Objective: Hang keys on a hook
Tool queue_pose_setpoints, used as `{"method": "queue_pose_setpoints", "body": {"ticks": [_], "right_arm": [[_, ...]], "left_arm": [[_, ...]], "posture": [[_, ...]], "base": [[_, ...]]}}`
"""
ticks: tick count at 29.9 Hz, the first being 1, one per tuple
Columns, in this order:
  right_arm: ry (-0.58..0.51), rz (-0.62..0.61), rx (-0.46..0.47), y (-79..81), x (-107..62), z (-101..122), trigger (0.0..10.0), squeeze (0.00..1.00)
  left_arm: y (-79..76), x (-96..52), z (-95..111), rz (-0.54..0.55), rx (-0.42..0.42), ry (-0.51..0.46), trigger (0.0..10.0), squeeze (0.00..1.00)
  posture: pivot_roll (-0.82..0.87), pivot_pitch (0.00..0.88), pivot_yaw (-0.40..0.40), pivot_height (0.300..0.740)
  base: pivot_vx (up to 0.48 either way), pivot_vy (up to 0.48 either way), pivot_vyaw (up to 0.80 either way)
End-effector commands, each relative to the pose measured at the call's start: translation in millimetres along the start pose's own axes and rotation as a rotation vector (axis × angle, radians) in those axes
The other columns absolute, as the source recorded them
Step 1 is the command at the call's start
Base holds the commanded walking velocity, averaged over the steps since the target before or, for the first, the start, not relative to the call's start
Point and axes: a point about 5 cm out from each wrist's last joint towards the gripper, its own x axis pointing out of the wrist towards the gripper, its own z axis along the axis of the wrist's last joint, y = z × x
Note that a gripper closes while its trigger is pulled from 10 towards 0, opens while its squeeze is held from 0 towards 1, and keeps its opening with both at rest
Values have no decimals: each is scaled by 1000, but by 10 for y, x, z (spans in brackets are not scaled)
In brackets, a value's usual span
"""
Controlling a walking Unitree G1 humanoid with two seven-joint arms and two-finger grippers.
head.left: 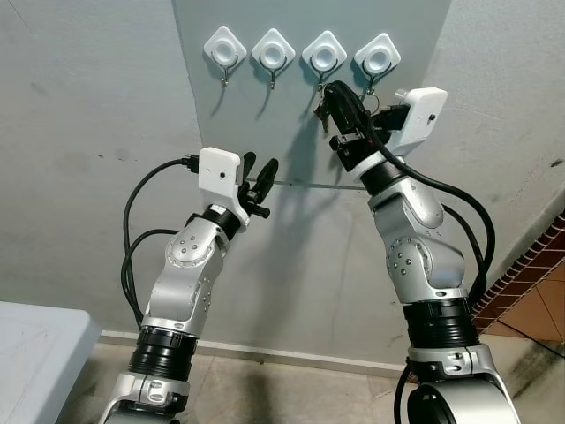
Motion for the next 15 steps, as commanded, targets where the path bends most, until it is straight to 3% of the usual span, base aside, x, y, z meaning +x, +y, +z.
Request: {"method": "queue_pose_setpoints", "body": {"ticks": [1,15], "right_arm": [[-29,36,-18,45,60,73,10000,0],[-24,89,-20,38,-11,65,10000,0]], "left_arm": [[-2,21,37,1,6,-12,10000,0],[4,21,39,5,5,-15,10000,0]], "posture": [[64,0,10,740],[62,0,10,740]], "base": [[0,0,0],[0,0,0]]}}
